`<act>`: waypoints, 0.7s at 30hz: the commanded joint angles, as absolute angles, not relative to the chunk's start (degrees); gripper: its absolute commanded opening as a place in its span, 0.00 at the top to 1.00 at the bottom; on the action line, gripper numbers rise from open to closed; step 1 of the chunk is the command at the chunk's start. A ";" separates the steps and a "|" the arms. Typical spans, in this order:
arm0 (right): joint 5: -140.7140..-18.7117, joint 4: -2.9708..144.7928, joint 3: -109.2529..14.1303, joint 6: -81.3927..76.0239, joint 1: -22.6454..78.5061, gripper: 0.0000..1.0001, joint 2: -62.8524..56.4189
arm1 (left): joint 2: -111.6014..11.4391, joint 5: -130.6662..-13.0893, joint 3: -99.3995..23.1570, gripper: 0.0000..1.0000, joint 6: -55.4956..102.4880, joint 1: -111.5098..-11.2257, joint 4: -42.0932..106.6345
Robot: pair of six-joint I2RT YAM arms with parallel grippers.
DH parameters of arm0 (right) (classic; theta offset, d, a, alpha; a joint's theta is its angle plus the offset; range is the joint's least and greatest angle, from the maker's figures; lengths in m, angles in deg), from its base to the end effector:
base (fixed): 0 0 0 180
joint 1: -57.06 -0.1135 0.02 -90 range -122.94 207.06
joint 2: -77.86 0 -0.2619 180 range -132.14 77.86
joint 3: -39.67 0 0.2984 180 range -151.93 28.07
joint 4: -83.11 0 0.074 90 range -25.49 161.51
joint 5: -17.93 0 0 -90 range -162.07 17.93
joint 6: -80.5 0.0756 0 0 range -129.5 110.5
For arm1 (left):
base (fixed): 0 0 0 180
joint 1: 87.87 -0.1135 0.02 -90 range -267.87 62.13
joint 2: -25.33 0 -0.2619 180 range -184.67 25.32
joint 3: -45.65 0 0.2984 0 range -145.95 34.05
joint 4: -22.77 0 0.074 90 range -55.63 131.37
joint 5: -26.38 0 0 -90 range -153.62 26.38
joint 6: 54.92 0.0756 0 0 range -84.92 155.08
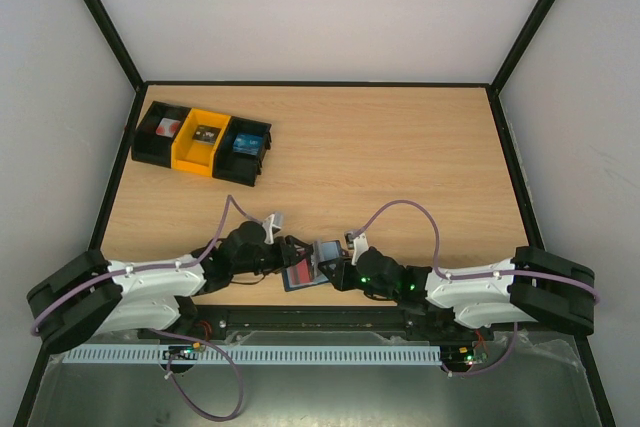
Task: Take the credit cards out of the card holder
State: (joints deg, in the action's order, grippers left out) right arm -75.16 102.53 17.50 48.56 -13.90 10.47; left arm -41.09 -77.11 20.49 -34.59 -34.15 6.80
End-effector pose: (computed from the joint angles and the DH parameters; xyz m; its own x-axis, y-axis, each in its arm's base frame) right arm 0.0823 0.2510 0.0784 -0.8896 0.0199 -0.4564 -0.3872 0.4972 0.7764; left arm 0.1473 -0.2304 0.0937 -0.9399 -0.2605 -0.2207 0.0787 0.4638 -0.8825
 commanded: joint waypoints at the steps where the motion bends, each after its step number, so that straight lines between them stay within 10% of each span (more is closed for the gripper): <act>1: -75.10 102.78 16.05 48.32 -14.22 0.84 11.59 | -37.16 -73.10 20.58 0.48 -33.68 -33.97 12.50; 9: -76.32 106.02 16.42 49.15 -14.22 0.97 10.54 | -36.11 -71.98 23.39 0.51 -34.27 -34.49 12.66; 21: -77.62 108.06 15.72 49.88 -14.23 0.90 8.21 | -40.10 -72.48 24.55 0.71 -33.74 -34.45 9.57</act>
State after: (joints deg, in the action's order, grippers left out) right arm -77.31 105.57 17.09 49.46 -13.90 9.40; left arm -38.84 -72.98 23.63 -34.42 -34.31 11.35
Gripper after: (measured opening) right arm 0.097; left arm 0.297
